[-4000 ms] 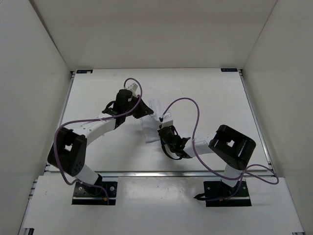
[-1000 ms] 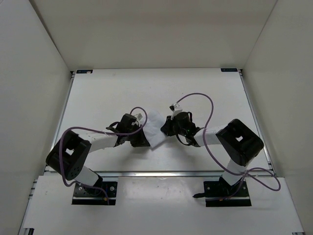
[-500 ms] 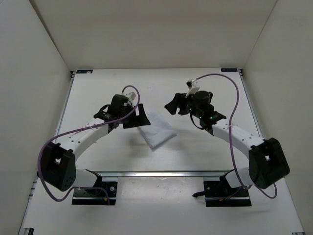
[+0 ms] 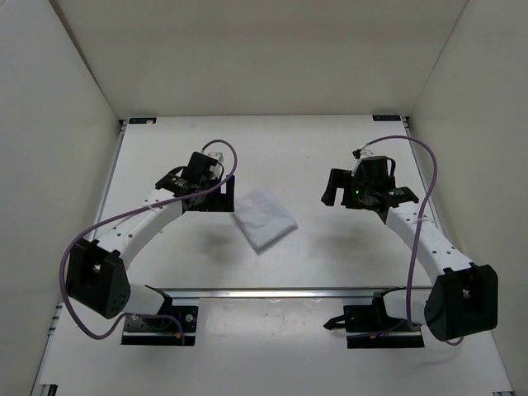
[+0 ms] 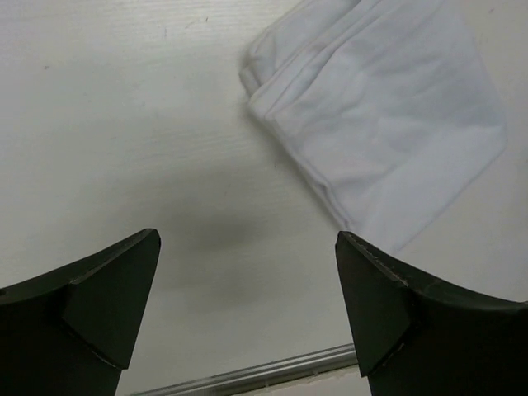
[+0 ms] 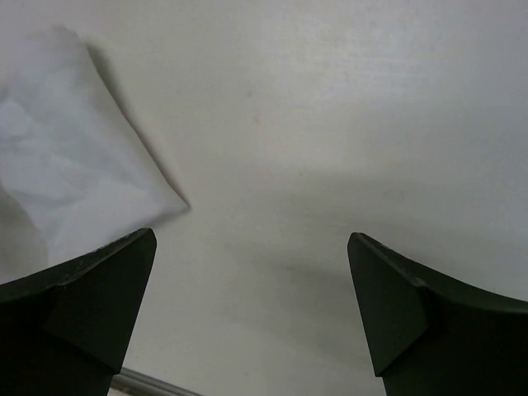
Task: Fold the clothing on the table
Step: Fold the skirt
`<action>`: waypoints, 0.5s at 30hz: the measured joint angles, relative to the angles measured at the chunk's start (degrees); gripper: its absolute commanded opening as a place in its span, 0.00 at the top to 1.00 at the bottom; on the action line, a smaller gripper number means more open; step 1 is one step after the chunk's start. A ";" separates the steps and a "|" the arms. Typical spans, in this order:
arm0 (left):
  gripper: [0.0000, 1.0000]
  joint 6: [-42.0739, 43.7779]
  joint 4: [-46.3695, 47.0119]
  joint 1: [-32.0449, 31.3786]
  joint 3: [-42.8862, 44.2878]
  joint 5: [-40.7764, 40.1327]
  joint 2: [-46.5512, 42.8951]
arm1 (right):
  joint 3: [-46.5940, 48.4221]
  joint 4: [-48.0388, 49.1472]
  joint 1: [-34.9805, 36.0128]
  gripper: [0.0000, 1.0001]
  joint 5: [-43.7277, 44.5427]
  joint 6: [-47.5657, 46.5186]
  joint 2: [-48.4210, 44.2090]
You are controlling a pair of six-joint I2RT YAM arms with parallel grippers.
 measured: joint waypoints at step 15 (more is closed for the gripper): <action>0.72 -2.34 5.01 -1.40 -5.44 2.91 -8.79 | -0.70 -0.76 2.69 0.56 -6.58 -1.42 3.15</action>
